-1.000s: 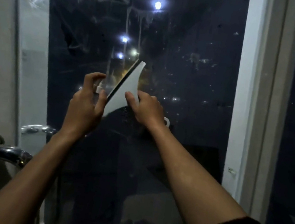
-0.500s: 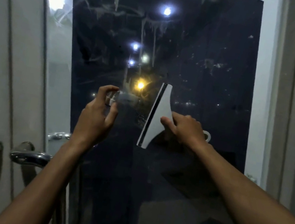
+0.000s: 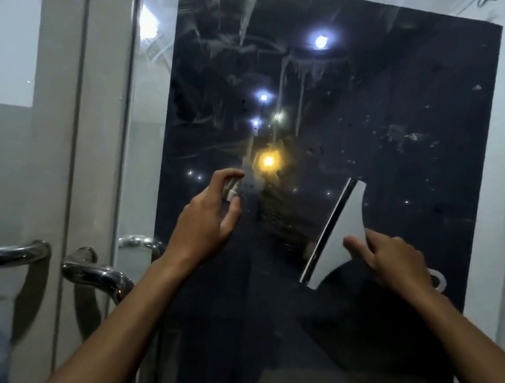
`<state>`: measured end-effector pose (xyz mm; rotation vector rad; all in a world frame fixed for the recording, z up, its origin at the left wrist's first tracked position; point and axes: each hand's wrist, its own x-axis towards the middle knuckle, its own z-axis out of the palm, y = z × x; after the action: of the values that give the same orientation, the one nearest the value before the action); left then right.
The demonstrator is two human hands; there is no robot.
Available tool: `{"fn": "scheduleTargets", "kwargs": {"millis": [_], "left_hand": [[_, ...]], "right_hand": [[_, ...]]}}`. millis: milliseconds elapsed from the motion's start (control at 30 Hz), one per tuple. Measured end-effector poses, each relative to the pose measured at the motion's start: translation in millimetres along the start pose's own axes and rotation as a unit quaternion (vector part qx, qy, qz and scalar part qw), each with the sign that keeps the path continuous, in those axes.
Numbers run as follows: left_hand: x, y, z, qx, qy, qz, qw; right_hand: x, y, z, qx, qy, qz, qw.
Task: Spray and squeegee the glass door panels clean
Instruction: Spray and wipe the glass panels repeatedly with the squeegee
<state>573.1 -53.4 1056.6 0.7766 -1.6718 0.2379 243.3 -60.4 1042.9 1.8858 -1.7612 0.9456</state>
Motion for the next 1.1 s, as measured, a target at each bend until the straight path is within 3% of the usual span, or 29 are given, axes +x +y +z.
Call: {"fn": "scheduleTargets", "kwargs": {"millis": [200, 300, 400, 533, 734, 800, 934, 1034, 1100], "left_hand": [[-1, 6, 10, -0.007, -0.007, -0.007, 1.000], [-5, 5, 14, -0.012, 0.007, -0.012, 1.000], [-11, 1, 10, -0.015, 0.012, -0.014, 1.000], [-13, -11, -3, -0.004, 0.018, -0.011, 1.000], [-8, -18, -7, -0.001, 0.030, -0.016, 0.999], [-7, -18, -5, -0.006, 0.029, -0.016, 0.999], [-14, -20, -2, -0.019, 0.028, -0.023, 0.999], [-18, -24, -1, -0.025, 0.014, -0.026, 0.999], [-18, -26, -1, -0.023, 0.009, -0.023, 0.999]], "right_hand": [[45, -76, -1, 0.051, 0.034, -0.046, 0.997], [47, -99, 18, 0.155, 0.048, -0.002, 0.987], [1, -92, 53, 0.315, 0.077, 0.091, 0.942], [-58, -93, 86, 0.442, 0.073, 0.180, 0.876], [47, -129, 33, 0.494, 0.137, 0.212, 0.832], [61, -133, 24, 0.486, 0.161, 0.198, 0.836], [-10, -126, 79, 0.458, 0.129, 0.216, 0.853], [-75, -126, 120, 0.476, 0.093, 0.236, 0.842], [-70, -128, 119, 0.483, 0.095, 0.229, 0.840]]}}
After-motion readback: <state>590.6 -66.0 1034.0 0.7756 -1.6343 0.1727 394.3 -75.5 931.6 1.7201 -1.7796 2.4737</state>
